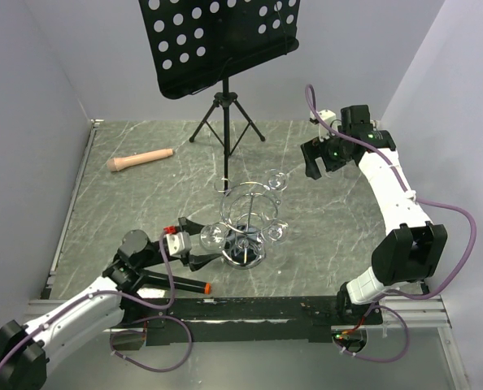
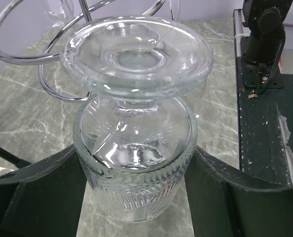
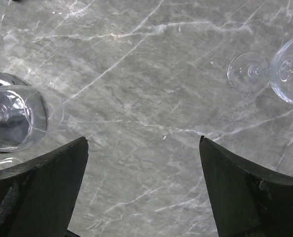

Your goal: Take the wine glass off the wine glass rack

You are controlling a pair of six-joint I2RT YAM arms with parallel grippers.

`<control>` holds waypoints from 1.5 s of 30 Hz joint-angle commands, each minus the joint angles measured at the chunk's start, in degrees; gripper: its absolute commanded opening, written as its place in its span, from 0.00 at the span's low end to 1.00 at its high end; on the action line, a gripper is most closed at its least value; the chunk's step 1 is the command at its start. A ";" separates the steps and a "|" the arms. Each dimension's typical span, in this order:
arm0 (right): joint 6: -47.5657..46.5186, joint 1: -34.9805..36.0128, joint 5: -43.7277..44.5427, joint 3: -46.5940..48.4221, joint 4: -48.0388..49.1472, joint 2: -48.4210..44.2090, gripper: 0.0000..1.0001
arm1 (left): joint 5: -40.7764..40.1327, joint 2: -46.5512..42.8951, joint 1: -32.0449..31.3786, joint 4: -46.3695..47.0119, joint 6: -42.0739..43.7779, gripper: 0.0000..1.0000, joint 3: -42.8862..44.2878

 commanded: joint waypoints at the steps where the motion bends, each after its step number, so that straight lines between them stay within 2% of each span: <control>1: -0.55 0.35 0.60 2.91 0.37 -0.19 1.00 | 0.52 -4.24 -0.07 0.01 3.03 0.01 0.14; 11: -0.82 1.14 0.95 3.35 0.64 0.16 1.00 | -1.93 -3.54 0.89 -2.88 1.62 0.01 1.81; 20: 1.20 1.05 -1.86 6.87 2.57 0.34 1.00 | -10.45 -10.39 1.16 -22.56 3.20 0.01 9.89; 28: 2.52 0.96 -5.55 8.28 3.80 -1.50 1.00 | -18.01 -11.19 1.25 -37.94 4.61 0.01 18.77; 33: 2.88 0.96 -7.49 8.36 4.77 -3.26 1.00 | -21.35 -13.12 1.69 -45.24 9.18 0.01 20.62; 36: 3.31 0.87 -8.63 9.68 4.68 -3.61 1.00 | -20.66 -14.96 1.95 -49.63 12.43 0.01 21.67; 38: 3.05 0.96 -9.59 10.56 4.68 -3.79 1.00 | -22.14 -15.93 1.95 -50.79 13.32 0.01 21.85; 42: 1.03 1.05 -6.36 11.62 4.33 -5.71 1.00 | -31.45 -13.22 2.74 -47.55 11.82 0.01 22.82; 45: -1.42 1.05 -5.29 10.56 4.68 -9.05 1.00 | -31.30 -9.10 6.85 -43.86 9.02 0.01 24.04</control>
